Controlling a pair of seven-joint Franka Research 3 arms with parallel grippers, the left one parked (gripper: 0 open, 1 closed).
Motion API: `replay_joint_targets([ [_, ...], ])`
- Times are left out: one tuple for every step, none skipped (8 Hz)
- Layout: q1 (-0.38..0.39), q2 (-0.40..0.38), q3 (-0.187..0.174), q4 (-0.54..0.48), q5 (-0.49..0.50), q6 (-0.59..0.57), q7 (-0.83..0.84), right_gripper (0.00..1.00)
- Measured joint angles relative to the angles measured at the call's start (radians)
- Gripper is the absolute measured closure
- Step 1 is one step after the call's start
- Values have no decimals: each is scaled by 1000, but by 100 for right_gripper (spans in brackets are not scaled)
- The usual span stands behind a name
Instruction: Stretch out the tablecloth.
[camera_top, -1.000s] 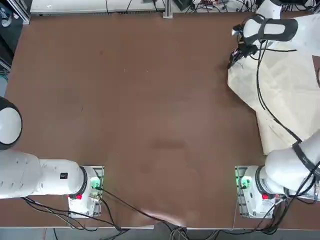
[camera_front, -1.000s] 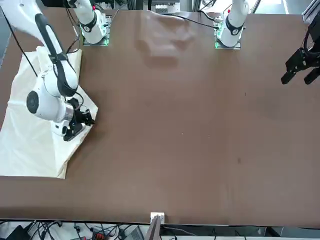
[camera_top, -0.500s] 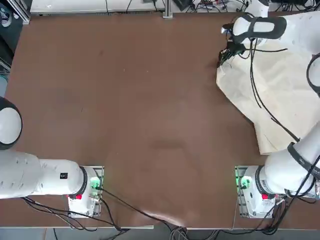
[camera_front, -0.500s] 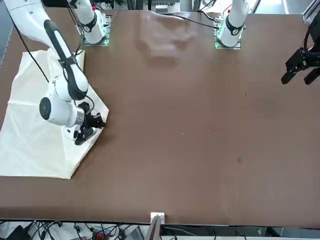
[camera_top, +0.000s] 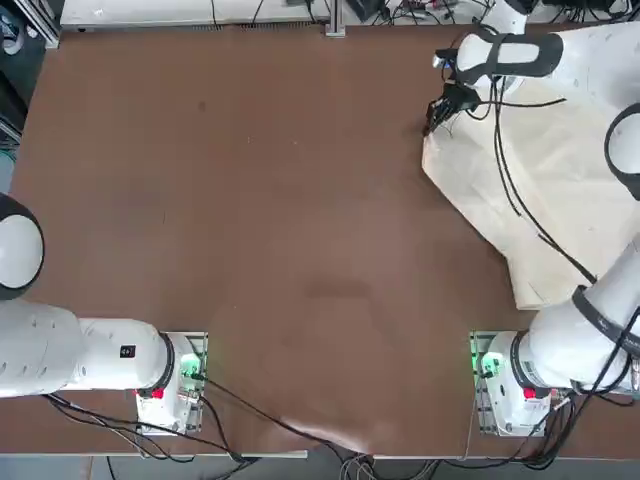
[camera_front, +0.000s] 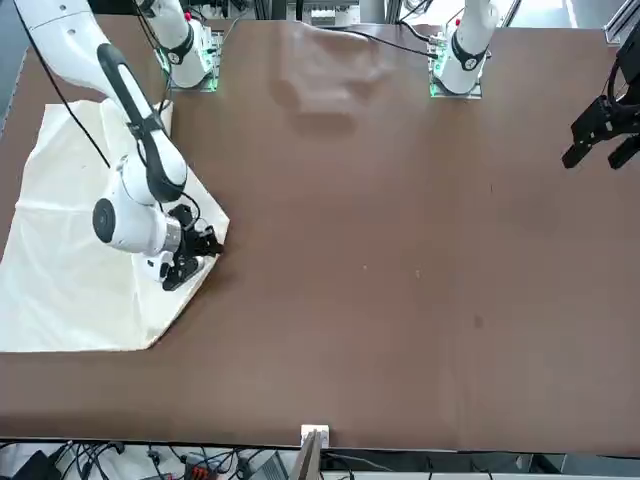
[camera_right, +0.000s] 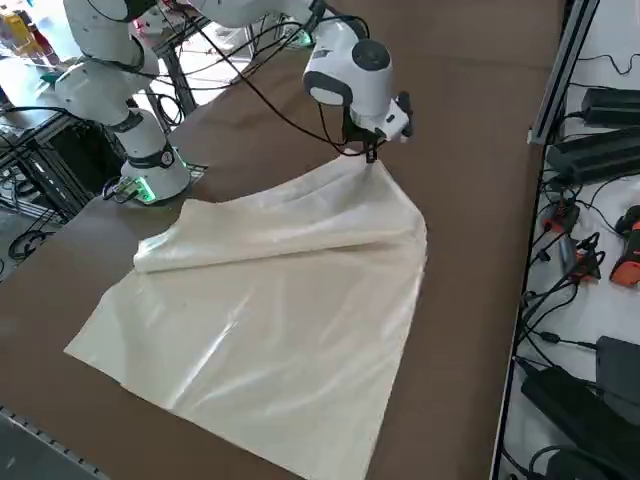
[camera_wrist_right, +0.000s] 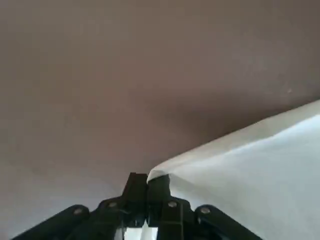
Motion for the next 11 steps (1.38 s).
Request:
replay_joint_targets([
  [19, 11, 0, 19, 18, 7, 23, 98],
  [37, 30, -2, 45, 23, 23, 57, 98],
  [57, 52, -14, 73, 23, 42, 92, 98],
  [81, 75, -43, 107, 24, 50, 120, 98],
  [105, 98, -81, 148, 26, 51, 140, 98],
  [119, 122, -108, 190, 27, 52, 160, 98],
  [124, 145, -122, 231, 27, 52, 180, 98],
  [126, 167, -129, 268, 28, 52, 198, 98],
  [127, 185, -131, 299, 28, 52, 220, 98],
  [128, 201, -132, 323, 28, 52, 234, 98],
  [128, 213, -132, 340, 28, 52, 246, 98],
])
